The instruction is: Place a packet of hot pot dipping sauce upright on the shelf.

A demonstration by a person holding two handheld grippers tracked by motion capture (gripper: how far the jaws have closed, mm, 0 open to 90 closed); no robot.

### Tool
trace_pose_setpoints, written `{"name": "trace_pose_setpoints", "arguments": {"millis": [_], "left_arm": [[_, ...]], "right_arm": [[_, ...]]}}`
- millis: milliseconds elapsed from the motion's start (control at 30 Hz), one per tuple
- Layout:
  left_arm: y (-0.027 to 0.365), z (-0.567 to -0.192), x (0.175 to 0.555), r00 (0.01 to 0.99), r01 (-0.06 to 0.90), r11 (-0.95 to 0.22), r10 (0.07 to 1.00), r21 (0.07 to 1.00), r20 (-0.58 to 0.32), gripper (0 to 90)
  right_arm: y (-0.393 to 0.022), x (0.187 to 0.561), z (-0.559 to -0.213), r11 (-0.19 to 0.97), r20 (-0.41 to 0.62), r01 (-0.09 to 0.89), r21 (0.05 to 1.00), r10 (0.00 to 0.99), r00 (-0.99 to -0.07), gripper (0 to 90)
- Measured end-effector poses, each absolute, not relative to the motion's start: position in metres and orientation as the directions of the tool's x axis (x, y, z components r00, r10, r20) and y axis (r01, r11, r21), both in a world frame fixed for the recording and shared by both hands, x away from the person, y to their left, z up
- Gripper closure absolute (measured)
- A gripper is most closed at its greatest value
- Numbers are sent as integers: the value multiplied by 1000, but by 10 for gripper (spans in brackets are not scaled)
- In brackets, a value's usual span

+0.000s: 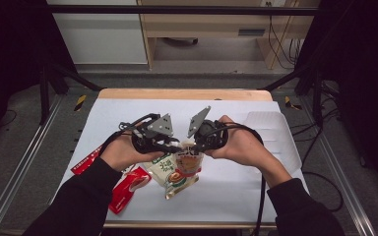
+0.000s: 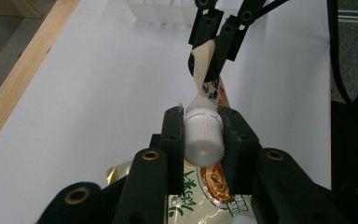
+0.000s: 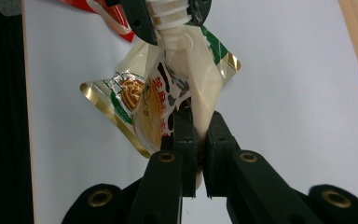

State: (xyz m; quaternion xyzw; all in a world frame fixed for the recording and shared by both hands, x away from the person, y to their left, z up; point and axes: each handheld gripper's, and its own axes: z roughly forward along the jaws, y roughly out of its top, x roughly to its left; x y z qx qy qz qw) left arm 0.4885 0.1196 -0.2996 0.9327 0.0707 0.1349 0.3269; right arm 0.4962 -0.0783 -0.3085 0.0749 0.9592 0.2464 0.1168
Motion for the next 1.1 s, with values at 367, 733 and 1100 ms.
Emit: {"name": "trace_pose_setpoints", "arguments": {"millis": [367,733,1100], "left_arm": [[129,-299,487,948,68,-711,264,700,176,594],[146,-307,479,915,119,-714,349,690,204,231],[170,-344,484,877,218,-670,454,710,159,123]], "right_arm": [[-84,497,-299,872,-208,98,480,222,-953,876],[-105,507,-284,863,-230,124,491,265,-936,877],[-134,530,-262,844,-267,125,522,301,-915,877]]}}
